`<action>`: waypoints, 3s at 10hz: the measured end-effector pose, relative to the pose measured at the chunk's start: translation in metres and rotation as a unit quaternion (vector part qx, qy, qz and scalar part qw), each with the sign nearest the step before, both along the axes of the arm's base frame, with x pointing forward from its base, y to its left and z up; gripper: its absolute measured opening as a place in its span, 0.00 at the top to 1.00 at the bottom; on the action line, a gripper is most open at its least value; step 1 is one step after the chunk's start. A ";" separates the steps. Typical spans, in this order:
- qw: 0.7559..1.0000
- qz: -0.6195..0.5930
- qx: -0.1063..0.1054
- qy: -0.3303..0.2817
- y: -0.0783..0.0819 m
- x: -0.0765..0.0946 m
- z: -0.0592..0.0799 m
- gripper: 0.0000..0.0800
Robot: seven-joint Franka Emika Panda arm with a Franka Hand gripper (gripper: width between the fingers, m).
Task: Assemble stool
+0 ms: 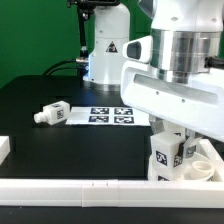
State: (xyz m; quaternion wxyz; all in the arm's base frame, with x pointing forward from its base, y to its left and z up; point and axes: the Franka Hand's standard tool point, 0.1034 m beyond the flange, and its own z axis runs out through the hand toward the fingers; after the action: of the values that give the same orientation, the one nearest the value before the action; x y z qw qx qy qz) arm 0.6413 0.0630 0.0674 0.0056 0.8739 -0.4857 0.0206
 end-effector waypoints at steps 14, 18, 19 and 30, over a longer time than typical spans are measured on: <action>0.990 -0.126 0.042 -0.036 -0.035 -0.027 0.047 0.19; 0.997 -0.051 0.038 -0.038 -0.046 -0.034 0.047 0.19; 0.999 0.003 0.041 -0.033 -0.063 -0.052 0.048 0.19; 0.987 0.109 0.101 0.055 -0.125 -0.163 0.013 0.19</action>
Offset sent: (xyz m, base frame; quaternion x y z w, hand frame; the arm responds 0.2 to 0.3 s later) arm -0.0002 0.0056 -0.0043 0.0401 0.0109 0.2719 0.9614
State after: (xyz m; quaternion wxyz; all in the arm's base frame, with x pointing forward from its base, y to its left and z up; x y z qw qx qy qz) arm 0.4782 -0.0624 0.0809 -0.0583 0.9175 -0.3862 -0.0757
